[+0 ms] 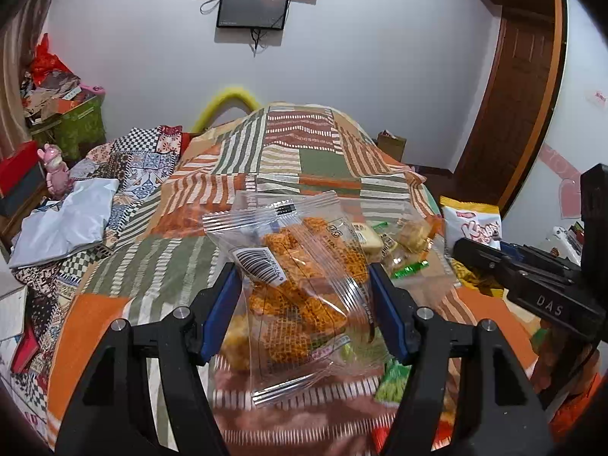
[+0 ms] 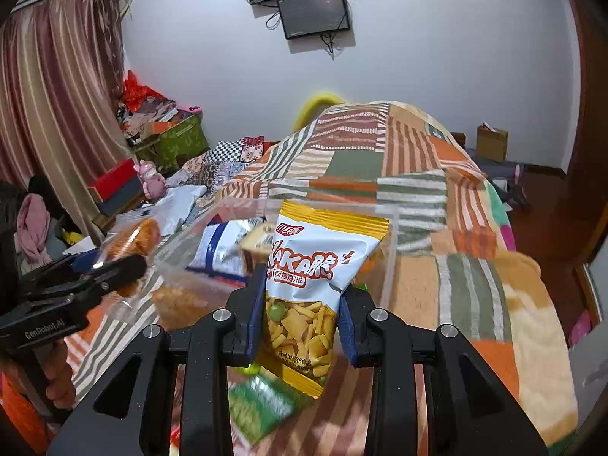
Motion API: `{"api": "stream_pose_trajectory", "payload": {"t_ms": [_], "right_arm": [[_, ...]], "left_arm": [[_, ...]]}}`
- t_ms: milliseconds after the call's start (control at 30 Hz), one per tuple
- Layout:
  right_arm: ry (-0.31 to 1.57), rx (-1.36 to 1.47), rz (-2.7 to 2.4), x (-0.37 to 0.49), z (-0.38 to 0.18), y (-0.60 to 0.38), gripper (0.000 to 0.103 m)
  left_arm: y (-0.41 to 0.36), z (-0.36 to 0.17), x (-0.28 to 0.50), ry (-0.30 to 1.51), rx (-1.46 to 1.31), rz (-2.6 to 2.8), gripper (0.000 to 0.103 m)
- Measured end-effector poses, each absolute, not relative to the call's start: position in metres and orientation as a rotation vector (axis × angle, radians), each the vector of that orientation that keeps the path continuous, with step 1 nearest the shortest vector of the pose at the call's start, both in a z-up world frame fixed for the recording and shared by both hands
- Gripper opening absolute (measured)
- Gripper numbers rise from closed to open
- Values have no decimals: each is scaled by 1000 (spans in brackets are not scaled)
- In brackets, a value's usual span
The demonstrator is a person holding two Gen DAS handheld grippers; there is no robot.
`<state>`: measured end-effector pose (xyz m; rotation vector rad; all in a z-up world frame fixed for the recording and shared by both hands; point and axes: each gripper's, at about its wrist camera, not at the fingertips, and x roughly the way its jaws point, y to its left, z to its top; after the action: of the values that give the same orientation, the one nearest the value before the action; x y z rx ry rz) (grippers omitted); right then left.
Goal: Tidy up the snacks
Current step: 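Carry orange crackers into box with left tool while right tool drops yellow chip bag in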
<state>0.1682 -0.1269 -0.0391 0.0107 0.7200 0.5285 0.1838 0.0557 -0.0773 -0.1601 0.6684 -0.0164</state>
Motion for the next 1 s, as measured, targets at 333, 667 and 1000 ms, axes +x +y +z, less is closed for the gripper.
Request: {"api": "stream_pose_trajectory", "payload": {"t_ms": [333,667,1000], "right_arm": [[776,-58,517,204,-67,-101,30],[802,-71,485,212,-82,-103,30],[744,-80,486,196,-57,-108,50]], "left_arm": [[52,-97,245,716,-140,-22,66],[57,-120,270,760,-118,25,67],[58,-109,254,742,-113,29,74]]}}
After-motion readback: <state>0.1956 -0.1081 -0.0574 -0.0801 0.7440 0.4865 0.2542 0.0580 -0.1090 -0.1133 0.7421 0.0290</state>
